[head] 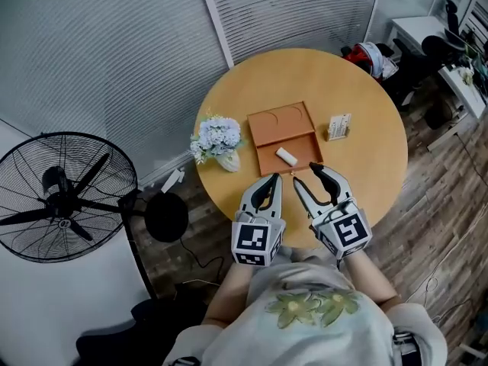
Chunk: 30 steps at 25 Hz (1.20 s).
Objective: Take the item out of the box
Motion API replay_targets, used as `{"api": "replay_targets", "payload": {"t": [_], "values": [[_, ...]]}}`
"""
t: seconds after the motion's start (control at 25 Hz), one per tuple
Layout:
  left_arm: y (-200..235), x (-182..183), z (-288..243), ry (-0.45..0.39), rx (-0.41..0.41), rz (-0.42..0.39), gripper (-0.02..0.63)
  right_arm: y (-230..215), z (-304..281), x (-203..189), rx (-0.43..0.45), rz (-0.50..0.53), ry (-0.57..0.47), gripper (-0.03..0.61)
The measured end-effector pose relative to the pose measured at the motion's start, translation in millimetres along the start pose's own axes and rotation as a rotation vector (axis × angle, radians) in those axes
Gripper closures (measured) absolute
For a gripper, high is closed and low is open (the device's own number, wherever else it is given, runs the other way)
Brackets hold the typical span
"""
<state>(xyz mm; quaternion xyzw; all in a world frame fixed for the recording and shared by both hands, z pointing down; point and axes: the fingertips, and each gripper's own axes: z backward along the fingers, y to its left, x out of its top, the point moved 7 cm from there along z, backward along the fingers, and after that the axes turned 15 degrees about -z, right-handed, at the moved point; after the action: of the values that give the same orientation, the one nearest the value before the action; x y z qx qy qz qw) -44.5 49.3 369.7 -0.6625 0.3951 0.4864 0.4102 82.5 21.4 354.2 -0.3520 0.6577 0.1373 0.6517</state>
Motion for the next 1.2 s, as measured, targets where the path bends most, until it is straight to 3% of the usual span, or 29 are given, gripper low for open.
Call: {"api": "replay_targets", "payload": {"t": [0.6, 1.2], "values": [[33.1, -18.9, -60.4, 0.017, -0.100, 0.004, 0.614, -38.2, -50.1, -10.6, -0.087, -0.009, 0.036, 0.399], [34.6, -67.4, -98.6, 0.121, -0.149, -0.015, 0.614, -78.5, -82.1, -48.8, -0.109, -0.029, 0.166, 0.399]]}}
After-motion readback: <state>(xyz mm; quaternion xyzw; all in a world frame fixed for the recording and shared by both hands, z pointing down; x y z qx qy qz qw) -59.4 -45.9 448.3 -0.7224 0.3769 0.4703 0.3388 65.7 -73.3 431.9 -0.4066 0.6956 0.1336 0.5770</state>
